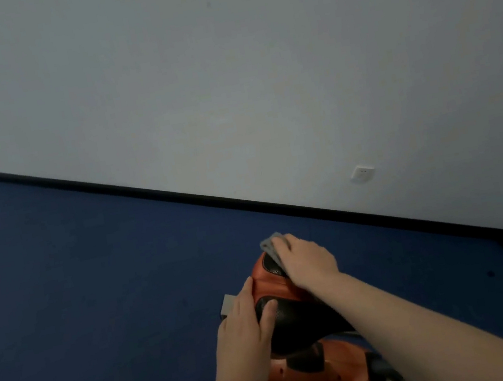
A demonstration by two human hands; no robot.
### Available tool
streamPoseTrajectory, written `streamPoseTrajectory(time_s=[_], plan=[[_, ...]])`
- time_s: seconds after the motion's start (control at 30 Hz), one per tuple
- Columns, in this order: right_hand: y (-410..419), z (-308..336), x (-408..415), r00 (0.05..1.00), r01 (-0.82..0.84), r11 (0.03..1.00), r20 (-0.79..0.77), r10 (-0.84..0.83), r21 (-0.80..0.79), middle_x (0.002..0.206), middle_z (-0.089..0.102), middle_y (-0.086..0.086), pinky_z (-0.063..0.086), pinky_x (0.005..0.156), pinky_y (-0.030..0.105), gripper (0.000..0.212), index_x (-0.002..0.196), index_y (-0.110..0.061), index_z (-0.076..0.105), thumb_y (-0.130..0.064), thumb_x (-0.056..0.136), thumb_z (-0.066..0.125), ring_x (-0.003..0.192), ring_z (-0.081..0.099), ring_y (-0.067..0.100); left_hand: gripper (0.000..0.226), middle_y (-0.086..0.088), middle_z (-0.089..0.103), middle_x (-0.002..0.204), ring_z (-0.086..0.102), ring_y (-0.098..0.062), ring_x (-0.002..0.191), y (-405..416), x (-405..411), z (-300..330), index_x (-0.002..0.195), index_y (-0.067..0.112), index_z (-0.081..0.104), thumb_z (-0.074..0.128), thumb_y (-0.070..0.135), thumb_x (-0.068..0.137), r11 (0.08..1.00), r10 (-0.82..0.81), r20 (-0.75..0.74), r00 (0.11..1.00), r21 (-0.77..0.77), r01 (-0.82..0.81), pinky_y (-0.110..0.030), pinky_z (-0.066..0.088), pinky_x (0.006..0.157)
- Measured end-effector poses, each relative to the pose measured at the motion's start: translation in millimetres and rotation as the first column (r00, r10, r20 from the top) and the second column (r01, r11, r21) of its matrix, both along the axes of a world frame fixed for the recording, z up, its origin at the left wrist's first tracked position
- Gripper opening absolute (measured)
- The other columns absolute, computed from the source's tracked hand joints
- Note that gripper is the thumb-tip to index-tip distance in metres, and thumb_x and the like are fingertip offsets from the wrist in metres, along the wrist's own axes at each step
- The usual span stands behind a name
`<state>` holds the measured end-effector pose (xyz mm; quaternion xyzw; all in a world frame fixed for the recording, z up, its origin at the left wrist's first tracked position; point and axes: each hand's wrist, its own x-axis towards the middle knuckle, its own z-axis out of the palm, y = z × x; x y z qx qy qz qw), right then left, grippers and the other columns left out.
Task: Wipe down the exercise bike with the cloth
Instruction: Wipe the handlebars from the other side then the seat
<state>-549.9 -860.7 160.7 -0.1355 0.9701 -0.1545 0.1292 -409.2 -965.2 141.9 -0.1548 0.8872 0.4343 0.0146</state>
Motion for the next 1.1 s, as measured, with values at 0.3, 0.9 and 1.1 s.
streamPoseTrajectory(time_s=[0.3, 0.9, 1.1], plan=[[18.0, -1.9, -19.9, 0.957, -0.259, 0.947, 0.081, 0.278, -0.187, 0.140, 0.049, -0.004, 0.041, 0.099, 0.037, 0.039, 0.135, -0.031, 0.047, -0.044, 0.102, 0.029, 0.127, 0.046, 0.018, 0.062, 0.017, 0.049, 0.130, 0.051, -0.003, 0.117, -6.3, 2.4, -4.8, 0.146, 0.033, 0.024, 0.035, 0.063, 0.094, 1.000, -0.029, 0.022, 0.999, -0.007, 0.030, -0.036, 0.041, 0.104], [-59.6, 18.5, -20.7, 0.904, -0.428, 0.876, 0.120, 0.411, 0.224, 0.077, 0.062, -0.008, 0.037, 0.060, 0.029, 0.030, 0.074, -0.025, 0.067, -0.046, 0.082, 0.047, 0.078, 0.056, 0.020, 0.050, 0.016, 0.053, 0.121, 0.054, -0.004, 0.111, -8.0, 4.1, -2.7, 0.134, 0.036, 0.034, 0.032, 0.064, 0.093, 1.000, -0.030, 0.049, 0.998, -0.003, 0.031, -0.033, 0.044, 0.098], [14.9, 6.3, 13.0, 0.881, -0.471, 0.872, -0.118, 0.458, -0.132, 0.146, 0.035, -0.020, 0.028, 0.107, 0.033, 0.046, 0.135, -0.048, 0.040, -0.061, 0.092, 0.032, 0.133, 0.027, 0.005, 0.053, 0.015, 0.055, 0.125, 0.055, -0.005, 0.113, -9.3, 3.0, -7.8, 0.136, 0.036, 0.033, 0.033, 0.065, 0.092, 0.999, -0.045, 0.034, 0.998, 0.015, 0.045, -0.034, 0.043, 0.100]])
